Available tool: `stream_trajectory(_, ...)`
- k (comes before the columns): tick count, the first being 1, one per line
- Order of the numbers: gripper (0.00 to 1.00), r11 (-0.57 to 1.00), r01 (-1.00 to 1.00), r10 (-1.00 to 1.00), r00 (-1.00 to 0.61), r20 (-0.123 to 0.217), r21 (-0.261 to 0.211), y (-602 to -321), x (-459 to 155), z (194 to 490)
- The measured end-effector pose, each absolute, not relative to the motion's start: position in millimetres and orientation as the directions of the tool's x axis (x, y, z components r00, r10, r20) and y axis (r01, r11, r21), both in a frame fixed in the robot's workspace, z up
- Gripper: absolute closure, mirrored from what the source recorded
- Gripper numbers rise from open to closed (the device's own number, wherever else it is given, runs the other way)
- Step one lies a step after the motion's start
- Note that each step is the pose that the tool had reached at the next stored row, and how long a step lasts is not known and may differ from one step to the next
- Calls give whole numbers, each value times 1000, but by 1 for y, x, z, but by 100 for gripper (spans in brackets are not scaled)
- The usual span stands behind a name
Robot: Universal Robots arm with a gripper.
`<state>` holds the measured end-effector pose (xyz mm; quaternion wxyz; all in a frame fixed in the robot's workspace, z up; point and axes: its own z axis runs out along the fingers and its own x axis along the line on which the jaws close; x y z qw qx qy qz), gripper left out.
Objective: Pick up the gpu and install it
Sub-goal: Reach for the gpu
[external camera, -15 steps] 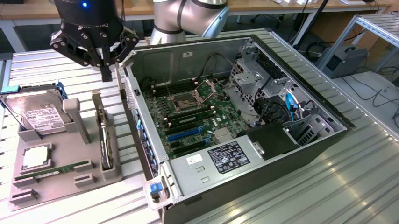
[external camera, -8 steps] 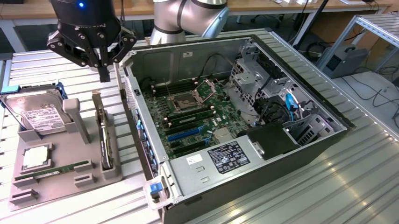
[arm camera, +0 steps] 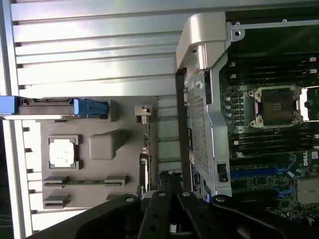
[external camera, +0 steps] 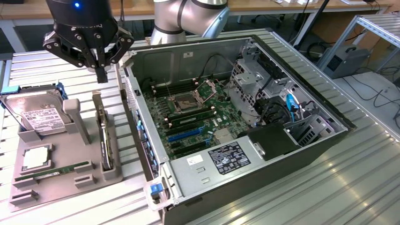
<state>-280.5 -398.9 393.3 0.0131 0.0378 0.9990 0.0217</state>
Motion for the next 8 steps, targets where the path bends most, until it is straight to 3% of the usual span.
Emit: stream_trajectory(8,89,996,75,76,-997,-24,44,-399,-285,393)
